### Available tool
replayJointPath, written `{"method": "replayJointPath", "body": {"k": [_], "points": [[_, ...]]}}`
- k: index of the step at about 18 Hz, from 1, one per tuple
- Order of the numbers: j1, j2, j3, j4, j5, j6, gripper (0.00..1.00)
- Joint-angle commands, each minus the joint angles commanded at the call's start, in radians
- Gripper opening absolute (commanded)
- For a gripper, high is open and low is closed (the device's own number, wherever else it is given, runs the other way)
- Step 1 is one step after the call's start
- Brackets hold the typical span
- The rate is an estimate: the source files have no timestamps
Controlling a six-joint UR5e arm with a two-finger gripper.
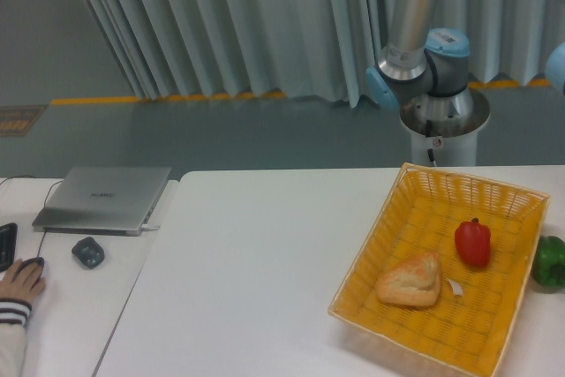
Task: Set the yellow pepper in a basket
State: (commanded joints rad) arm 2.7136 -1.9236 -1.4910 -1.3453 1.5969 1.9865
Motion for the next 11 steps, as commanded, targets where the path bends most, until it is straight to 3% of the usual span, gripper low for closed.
{"method": "replayJointPath", "body": {"k": [9, 11], "points": [[-0.002, -0.012, -0.002, 0.002, 0.000, -0.003, 0.38], [-0.002, -0.012, -0.005, 0.002, 0.000, -0.005, 0.27]]}}
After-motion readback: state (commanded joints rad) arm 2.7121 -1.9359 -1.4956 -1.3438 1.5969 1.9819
